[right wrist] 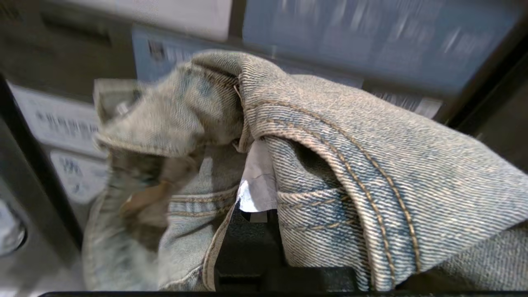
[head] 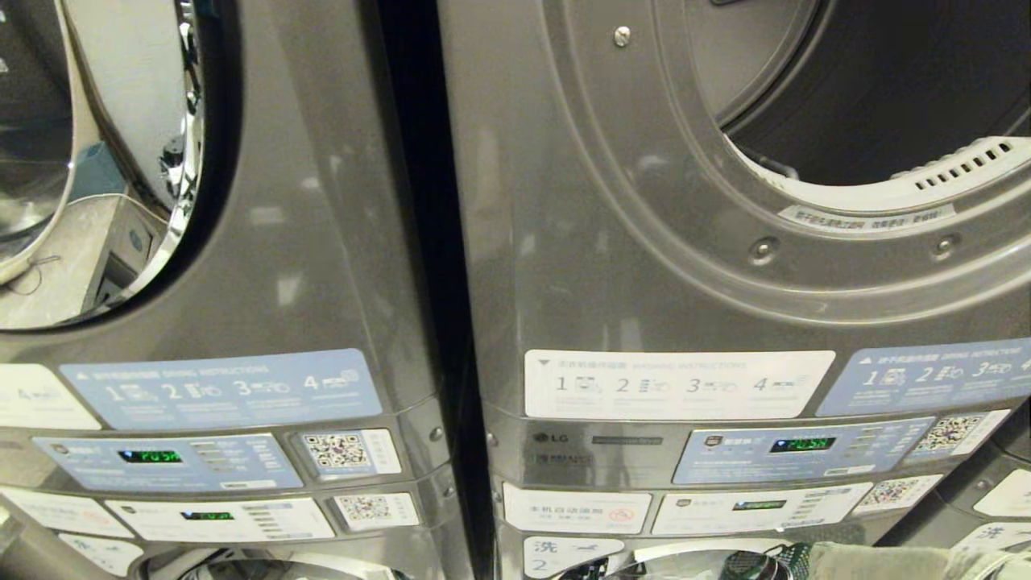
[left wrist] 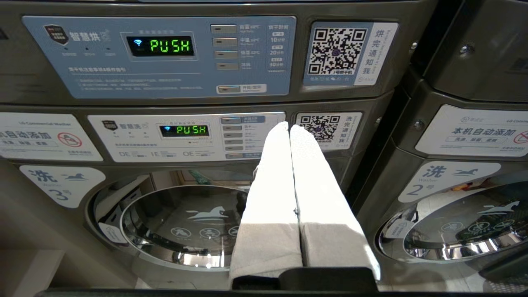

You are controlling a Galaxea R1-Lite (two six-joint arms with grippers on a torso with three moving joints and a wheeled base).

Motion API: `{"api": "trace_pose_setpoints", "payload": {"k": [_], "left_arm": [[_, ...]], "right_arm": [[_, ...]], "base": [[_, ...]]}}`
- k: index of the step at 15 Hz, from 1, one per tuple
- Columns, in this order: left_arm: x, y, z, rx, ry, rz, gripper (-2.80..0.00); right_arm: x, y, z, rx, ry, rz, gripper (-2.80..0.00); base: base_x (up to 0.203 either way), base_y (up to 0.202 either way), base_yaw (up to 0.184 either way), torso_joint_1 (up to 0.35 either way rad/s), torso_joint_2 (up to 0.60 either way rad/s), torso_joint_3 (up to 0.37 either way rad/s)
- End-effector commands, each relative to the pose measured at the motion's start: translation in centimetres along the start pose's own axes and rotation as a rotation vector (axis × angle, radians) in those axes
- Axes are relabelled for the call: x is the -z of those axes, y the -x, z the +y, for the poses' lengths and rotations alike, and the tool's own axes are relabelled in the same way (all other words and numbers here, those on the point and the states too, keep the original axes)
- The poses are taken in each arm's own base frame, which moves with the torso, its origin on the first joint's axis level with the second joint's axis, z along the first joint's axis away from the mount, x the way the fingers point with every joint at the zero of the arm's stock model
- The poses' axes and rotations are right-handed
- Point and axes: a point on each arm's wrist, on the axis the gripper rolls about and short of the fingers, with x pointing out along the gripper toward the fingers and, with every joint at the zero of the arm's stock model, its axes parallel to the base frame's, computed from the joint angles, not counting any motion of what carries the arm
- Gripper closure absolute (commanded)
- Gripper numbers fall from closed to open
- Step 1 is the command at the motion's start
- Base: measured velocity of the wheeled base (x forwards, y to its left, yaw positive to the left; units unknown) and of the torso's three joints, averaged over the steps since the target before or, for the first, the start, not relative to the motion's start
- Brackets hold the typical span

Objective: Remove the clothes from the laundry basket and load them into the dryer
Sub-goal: Put the clothes in the dryer

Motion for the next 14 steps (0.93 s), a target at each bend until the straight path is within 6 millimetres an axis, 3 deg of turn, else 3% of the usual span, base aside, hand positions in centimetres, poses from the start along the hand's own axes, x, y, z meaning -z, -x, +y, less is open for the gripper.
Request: {"api": "trace_pose_setpoints", "payload": {"k": [1, 2, 5, 8, 11, 14], "left_arm": [[0.0, 0.0, 0.0, -0.001, -0.001, 0.003, 0.00], [0.0, 0.0, 0.0, -0.001, -0.002, 0.003, 0.00], [0.0, 0.0, 0.0, -0.001, 0.000, 0.003, 0.00], [0.0, 0.0, 0.0, -0.001, 0.000, 0.003, 0.00], [0.0, 0.0, 0.0, -0.001, 0.000, 0.003, 0.00], [0.0, 0.0, 0.0, -0.001, 0.000, 0.003, 0.00]], "right_arm": [[-3.4, 0.2, -0.7, -0.001, 0.018, -0.034, 0.00], [-5.5, -0.3, -1.3, -0.006, 0.021, -0.019, 0.00], [-14.3, -3.8, -3.6, -0.014, 0.029, -0.024, 0.00], [-21.8, -9.9, -5.8, -0.023, 0.026, -0.046, 0.00], [-25.8, -17.5, -7.0, -0.076, 0.007, -0.065, 0.00], [-27.2, -24.6, -7.6, -0.064, 0.004, -0.132, 0.00]], "base": [[0.000, 0.000, 0.000, 0.000, 0.00, 0.000], [0.000, 0.000, 0.000, 0.000, 0.00, 0.000], [0.000, 0.000, 0.000, 0.000, 0.00, 0.000], [0.000, 0.000, 0.000, 0.000, 0.00, 0.000], [0.000, 0.000, 0.000, 0.000, 0.00, 0.000], [0.000, 0.000, 0.000, 0.000, 0.00, 0.000]]}}
